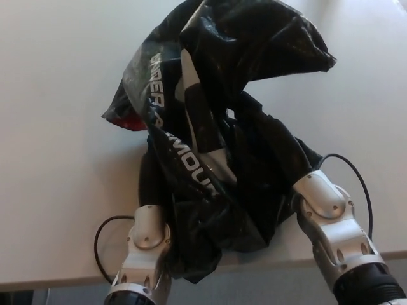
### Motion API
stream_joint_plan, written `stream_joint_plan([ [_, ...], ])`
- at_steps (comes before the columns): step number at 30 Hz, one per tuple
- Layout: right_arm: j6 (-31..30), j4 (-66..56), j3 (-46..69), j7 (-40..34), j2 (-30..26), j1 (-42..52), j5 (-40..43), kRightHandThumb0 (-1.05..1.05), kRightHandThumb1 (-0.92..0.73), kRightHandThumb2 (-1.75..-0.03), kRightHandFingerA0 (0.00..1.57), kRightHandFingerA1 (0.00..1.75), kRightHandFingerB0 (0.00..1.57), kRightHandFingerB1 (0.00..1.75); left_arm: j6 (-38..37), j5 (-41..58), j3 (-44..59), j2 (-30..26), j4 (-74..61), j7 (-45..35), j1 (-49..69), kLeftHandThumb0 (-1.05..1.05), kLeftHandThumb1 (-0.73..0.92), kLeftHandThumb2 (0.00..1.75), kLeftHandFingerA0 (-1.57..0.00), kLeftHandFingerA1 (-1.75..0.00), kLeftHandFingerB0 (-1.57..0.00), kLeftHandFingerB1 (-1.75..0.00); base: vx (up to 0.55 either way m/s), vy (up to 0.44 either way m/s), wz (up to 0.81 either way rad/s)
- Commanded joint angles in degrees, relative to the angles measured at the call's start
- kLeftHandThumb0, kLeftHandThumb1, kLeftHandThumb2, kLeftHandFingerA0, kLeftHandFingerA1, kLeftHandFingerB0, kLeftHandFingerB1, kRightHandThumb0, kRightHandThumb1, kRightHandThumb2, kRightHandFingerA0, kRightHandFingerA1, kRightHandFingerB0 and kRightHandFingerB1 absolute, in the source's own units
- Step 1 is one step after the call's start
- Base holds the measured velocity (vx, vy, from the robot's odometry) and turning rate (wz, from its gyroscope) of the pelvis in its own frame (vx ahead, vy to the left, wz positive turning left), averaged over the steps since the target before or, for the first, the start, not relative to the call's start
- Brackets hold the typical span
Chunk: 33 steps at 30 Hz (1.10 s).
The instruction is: A plastic bag is kept in the middle of the desk and the robot uses both its hands to grab the bag from the left and right and brings its hands close together to compress the bag
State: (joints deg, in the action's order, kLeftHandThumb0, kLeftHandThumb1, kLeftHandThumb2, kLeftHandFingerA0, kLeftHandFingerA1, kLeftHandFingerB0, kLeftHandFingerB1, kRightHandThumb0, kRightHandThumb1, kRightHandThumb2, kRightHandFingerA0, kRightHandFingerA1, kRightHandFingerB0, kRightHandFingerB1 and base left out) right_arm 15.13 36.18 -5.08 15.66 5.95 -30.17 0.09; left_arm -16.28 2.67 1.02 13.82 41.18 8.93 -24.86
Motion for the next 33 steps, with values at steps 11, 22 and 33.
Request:
stream_joint_plan([
  [11,-1.99,-21.23,13.52,-8.96,-19.53,4.98,-3.45,-0.78,-0.71,-1.08,0.11,0.5,0.03,0.38,11.47,1.65,10.18,-23.07,-29.44,-4.02,4.36,-0.81,0.92,0.86,-0.15,-0.42,-0.06,-0.21,0.0,0.0,0.0],
  [22,-0.1,-45.72,24.58,-5.28,-26.17,19.18,1.29,-0.77,-0.86,-0.69,0.09,0.34,0.14,0.3,14.74,7.88,19.22,-31.37,-60.18,-9.55,18.2,-0.84,0.92,0.82,-0.18,-0.41,-0.1,-0.29,0.0,0.0,0.0],
  [33,17.14,-48.12,29.12,2.98,-21.45,54.51,7.27,-0.64,-0.89,-0.66,0.06,0.3,0.06,0.27,1.83,16.13,29.04,-25.49,-63.99,-19.6,51.68,-0.34,0.55,1.14,0.0,-0.48,0.0,-0.48,0.0,0.0,0.0],
])
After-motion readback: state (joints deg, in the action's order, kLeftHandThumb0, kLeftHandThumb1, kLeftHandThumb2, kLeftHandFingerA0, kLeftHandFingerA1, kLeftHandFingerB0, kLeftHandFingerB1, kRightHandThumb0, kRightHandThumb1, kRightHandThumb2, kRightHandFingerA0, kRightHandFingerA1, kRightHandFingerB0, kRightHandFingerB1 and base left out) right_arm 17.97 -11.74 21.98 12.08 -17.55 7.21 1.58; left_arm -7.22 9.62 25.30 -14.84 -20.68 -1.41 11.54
